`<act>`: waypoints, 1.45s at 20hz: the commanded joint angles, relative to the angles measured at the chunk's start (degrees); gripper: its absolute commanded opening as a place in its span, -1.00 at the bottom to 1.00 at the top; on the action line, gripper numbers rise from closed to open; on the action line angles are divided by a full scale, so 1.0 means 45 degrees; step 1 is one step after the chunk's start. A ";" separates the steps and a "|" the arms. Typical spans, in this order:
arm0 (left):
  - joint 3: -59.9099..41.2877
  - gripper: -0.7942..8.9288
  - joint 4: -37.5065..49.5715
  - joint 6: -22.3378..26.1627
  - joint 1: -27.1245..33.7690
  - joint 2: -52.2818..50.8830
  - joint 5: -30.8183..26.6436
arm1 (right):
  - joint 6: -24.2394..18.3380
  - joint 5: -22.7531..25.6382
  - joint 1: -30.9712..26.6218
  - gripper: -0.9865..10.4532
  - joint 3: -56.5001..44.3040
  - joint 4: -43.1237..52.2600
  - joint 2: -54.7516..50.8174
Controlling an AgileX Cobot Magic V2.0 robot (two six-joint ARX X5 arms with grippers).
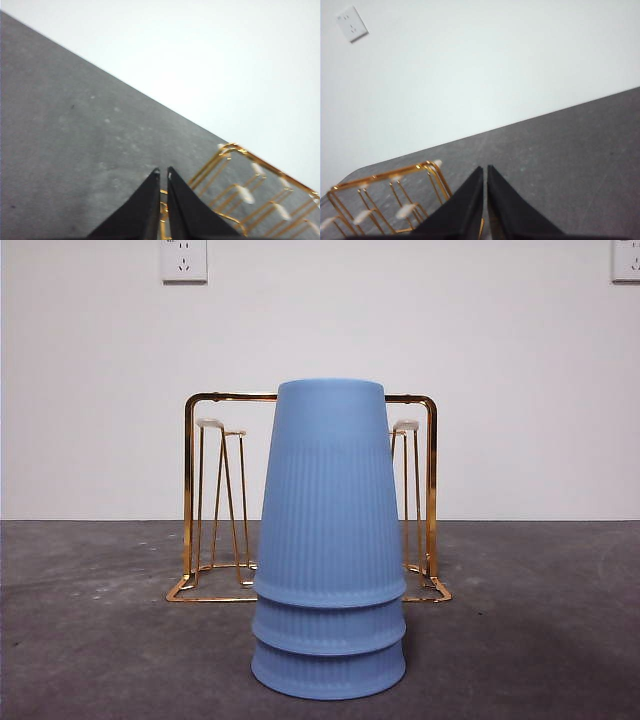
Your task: Pick the top cup and place it on cupholder, pick up the mid cup and place it on cupholder, last pick the bottom cup and place it on cupholder.
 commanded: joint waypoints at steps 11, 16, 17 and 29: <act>0.4998 -0.81 -0.4007 0.4138 0.0024 0.3463 0.2535 | -0.3619 -0.2531 0.0010 -0.82 0.5217 -0.4687 0.4143; 0.6392 -0.81 -0.5625 0.5654 -0.0117 0.4974 0.3570 | -0.5387 -0.3507 0.0010 -0.82 0.6887 -0.7378 0.5780; 0.6601 -0.81 -0.5921 0.5882 -0.0189 0.5212 0.3784 | -0.5722 -0.3657 0.0015 -0.82 0.7179 -0.7927 0.6067; 0.7111 -0.65 -0.7485 0.7062 -0.0835 0.6329 0.4945 | -0.6586 -0.3925 0.1088 -0.71 0.8087 -0.9772 0.7121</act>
